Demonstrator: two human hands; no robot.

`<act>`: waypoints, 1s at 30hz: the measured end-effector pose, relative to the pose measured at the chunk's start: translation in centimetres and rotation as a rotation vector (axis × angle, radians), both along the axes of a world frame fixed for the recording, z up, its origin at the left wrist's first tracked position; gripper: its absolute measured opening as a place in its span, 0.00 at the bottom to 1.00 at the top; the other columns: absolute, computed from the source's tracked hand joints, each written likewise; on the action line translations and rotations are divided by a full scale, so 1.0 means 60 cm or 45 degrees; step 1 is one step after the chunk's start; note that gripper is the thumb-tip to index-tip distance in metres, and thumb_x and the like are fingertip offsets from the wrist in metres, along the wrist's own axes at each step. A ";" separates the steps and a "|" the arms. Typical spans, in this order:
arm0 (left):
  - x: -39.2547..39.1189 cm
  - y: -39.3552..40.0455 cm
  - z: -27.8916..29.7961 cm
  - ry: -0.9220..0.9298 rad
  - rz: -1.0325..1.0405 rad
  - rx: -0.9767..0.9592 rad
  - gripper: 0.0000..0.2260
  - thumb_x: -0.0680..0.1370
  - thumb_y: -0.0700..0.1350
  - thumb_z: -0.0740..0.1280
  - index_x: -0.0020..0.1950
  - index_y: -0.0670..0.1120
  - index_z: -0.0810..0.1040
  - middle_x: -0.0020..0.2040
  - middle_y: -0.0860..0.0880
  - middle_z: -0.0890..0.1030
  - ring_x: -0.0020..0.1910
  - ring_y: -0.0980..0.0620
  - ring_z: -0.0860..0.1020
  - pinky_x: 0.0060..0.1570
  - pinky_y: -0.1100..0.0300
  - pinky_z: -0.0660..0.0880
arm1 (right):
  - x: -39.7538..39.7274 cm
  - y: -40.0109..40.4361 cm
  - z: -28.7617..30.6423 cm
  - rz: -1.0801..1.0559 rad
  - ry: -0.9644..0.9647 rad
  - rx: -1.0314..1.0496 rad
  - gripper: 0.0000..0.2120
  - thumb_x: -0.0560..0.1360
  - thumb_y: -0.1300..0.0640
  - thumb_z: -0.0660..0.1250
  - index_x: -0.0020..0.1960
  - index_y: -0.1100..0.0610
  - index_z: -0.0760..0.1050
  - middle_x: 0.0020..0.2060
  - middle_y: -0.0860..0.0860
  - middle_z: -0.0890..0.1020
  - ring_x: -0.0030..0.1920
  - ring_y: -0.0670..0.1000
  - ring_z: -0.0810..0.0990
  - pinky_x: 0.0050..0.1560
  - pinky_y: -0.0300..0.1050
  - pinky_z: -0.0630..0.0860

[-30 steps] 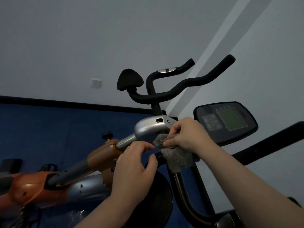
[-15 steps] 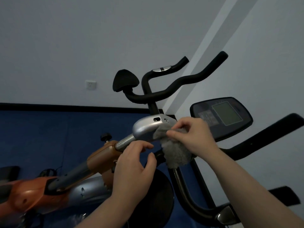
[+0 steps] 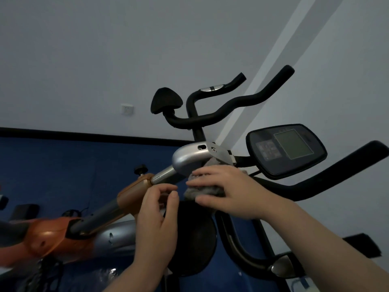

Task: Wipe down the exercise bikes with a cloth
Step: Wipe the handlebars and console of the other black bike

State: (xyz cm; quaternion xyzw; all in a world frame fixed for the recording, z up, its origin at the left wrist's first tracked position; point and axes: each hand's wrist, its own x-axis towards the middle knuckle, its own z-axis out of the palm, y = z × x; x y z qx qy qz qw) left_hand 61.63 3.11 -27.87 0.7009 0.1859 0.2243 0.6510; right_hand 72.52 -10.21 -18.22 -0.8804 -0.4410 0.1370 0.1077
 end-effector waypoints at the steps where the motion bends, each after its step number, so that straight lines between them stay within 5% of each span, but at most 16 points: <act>1: -0.002 -0.002 0.001 0.006 0.009 0.011 0.04 0.76 0.51 0.61 0.47 0.59 0.75 0.47 0.56 0.79 0.47 0.60 0.78 0.45 0.63 0.72 | 0.004 -0.001 0.001 0.001 0.049 0.028 0.18 0.75 0.41 0.64 0.64 0.40 0.75 0.65 0.37 0.73 0.65 0.37 0.68 0.68 0.45 0.65; 6: -0.003 -0.010 0.014 0.026 0.011 0.112 0.06 0.78 0.48 0.59 0.47 0.60 0.72 0.47 0.61 0.76 0.47 0.62 0.76 0.41 0.66 0.70 | 0.010 0.018 -0.012 0.185 0.018 0.102 0.17 0.74 0.55 0.70 0.62 0.48 0.78 0.61 0.43 0.79 0.62 0.43 0.76 0.61 0.49 0.74; 12: -0.002 -0.012 0.018 0.007 0.020 0.329 0.07 0.79 0.46 0.57 0.47 0.59 0.70 0.48 0.64 0.72 0.50 0.67 0.72 0.45 0.79 0.65 | 0.025 0.006 -0.025 0.450 -0.144 -0.017 0.19 0.75 0.56 0.68 0.65 0.47 0.76 0.66 0.45 0.75 0.65 0.47 0.72 0.58 0.52 0.74; 18: -0.001 0.001 0.022 -0.062 -0.089 0.540 0.06 0.78 0.49 0.54 0.47 0.58 0.70 0.46 0.62 0.72 0.47 0.62 0.73 0.44 0.68 0.69 | 0.026 -0.016 -0.030 0.545 -0.344 0.072 0.14 0.77 0.57 0.66 0.63 0.51 0.78 0.62 0.51 0.79 0.61 0.51 0.78 0.51 0.52 0.80; 22: 0.006 0.016 0.025 -0.087 -0.205 0.572 0.09 0.78 0.51 0.55 0.51 0.55 0.73 0.47 0.61 0.74 0.49 0.60 0.75 0.46 0.62 0.72 | 0.037 -0.048 -0.012 0.457 -0.459 0.115 0.14 0.73 0.59 0.71 0.59 0.53 0.81 0.58 0.54 0.81 0.55 0.52 0.82 0.48 0.50 0.81; 30: 0.027 0.023 0.043 -0.084 -0.447 0.606 0.12 0.77 0.50 0.62 0.60 0.59 0.75 0.52 0.64 0.78 0.55 0.66 0.75 0.53 0.68 0.72 | 0.015 -0.073 0.005 0.156 -0.569 0.099 0.13 0.73 0.60 0.72 0.57 0.55 0.82 0.55 0.53 0.82 0.49 0.54 0.83 0.43 0.49 0.82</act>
